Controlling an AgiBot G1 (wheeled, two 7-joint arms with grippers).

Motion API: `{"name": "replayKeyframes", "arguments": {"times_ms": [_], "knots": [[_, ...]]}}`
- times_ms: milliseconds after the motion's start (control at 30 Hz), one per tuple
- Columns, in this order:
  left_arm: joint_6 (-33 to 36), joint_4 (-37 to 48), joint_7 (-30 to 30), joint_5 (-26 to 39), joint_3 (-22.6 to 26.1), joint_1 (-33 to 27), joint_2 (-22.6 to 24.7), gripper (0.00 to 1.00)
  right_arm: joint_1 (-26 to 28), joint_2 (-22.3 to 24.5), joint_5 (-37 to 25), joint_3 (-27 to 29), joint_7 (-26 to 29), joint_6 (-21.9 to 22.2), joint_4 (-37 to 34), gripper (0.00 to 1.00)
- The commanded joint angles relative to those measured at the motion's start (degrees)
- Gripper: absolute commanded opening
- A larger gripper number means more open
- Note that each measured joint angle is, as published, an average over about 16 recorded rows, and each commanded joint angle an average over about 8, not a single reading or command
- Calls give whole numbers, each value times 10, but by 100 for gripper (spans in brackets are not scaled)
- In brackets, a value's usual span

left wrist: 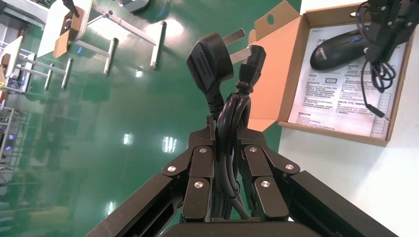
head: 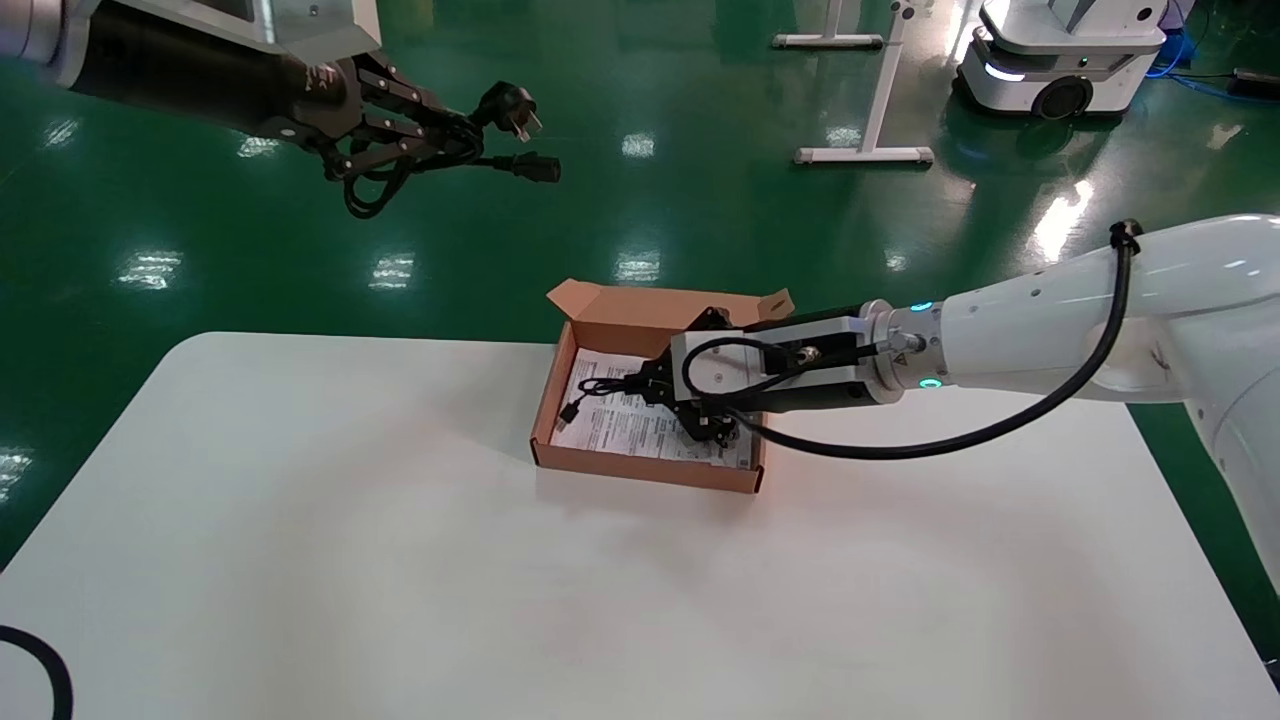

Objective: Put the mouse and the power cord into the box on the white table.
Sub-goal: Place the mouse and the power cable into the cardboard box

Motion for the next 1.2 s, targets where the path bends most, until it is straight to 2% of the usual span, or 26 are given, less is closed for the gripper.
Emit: {"name": "replayKeyframes", "arguments": {"times_ms": [33,100,300,367,400,867,1000,1200], "knots": [[2,1,1,1,1,-2,-1,0,-4,-2,-2,-2,1,2,6,7],[4,2,2,0,0,-1,-1,0,-8,-2,-4,-4,3,11,12,17],[8,5,3,-1,-1,3,1,0,-16,-3,-3,-10,16,39,28,80],[9,5,3,-2,-1,5,1,0,-18,-3,-3,-11,20,44,32,95],[10,6,3,-2,-1,6,1,0,-19,-2,-2,-12,22,45,34,99],[13,15,-8,-10,-7,55,20,0,-10,9,4,-22,37,53,43,100],[5,14,-8,-20,-14,79,35,0,15,39,11,-18,36,44,32,100],[-57,12,-4,-37,-26,130,76,0,50,112,15,-14,20,-9,10,100]]}}
